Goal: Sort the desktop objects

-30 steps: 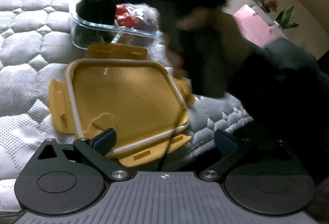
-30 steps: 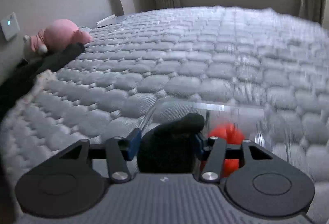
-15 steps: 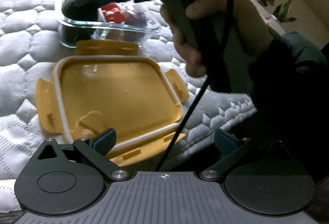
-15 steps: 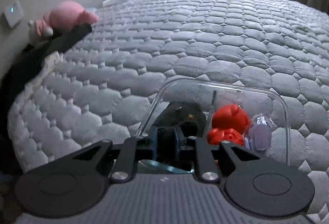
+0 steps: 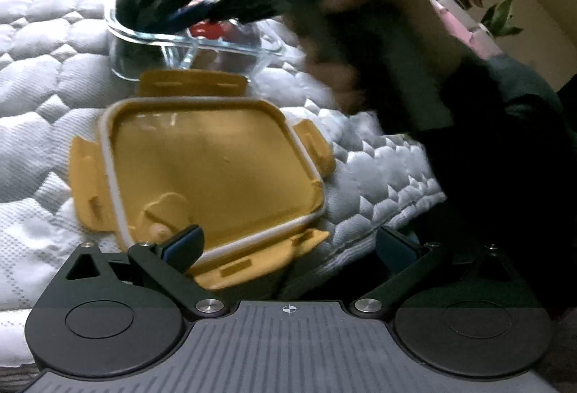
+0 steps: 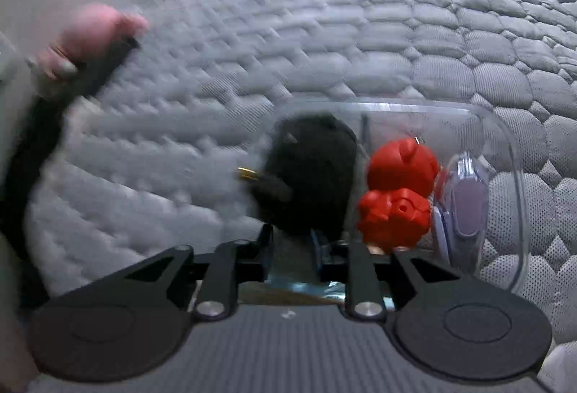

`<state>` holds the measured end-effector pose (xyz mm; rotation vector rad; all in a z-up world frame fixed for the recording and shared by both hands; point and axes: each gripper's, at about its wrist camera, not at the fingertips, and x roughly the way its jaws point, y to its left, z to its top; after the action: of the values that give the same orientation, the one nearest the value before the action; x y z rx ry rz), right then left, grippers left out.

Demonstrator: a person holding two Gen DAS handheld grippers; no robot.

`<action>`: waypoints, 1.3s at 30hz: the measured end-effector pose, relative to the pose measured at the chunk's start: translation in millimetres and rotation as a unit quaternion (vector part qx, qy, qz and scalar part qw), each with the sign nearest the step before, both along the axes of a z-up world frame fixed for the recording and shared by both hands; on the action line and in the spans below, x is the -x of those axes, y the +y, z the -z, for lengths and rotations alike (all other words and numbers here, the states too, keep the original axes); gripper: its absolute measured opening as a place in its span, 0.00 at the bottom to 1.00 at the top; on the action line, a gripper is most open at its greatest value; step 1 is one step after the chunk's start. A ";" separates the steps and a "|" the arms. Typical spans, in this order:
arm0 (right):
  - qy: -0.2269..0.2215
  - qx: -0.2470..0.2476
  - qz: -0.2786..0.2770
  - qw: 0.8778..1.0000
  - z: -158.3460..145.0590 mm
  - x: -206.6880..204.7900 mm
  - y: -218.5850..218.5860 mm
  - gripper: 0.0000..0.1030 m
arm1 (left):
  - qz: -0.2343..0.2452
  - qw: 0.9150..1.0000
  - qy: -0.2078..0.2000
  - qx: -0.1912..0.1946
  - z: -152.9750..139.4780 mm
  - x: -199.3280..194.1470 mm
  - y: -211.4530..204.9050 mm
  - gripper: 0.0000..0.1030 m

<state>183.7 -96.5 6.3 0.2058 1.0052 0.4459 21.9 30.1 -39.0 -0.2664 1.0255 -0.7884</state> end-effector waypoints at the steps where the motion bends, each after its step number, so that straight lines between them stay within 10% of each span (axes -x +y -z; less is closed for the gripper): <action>1: -0.030 -0.001 -0.001 1.000 -13.3 5.8 -2.8 0.28 | -0.004 1.000 0.004 0.004 0.6 -2.4 0.4 1.00; 7: -0.170 0.060 0.018 0.983 -45.8 21.8 2.1 0.40 | 0.019 1.000 0.009 0.000 3.5 -4.2 -13.3 1.00; 20: 0.094 -0.006 0.026 0.995 12.7 -14.7 -2.8 0.22 | 0.001 1.000 0.016 0.007 7.6 -7.9 -1.4 1.00; 33: -0.099 0.047 -0.018 0.994 -48.1 29.5 7.3 0.27 | 0.010 1.000 0.020 0.010 10.8 -11.4 -7.4 1.00; 39: -0.067 0.094 -0.021 0.993 -24.6 7.8 29.0 0.27 | 0.006 1.000 0.006 0.002 5.4 -4.2 -2.7 1.00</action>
<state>175.9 -67.5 30.9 -0.0136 0.9155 0.3949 26.1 27.4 -44.3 -0.2693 1.0375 -0.8001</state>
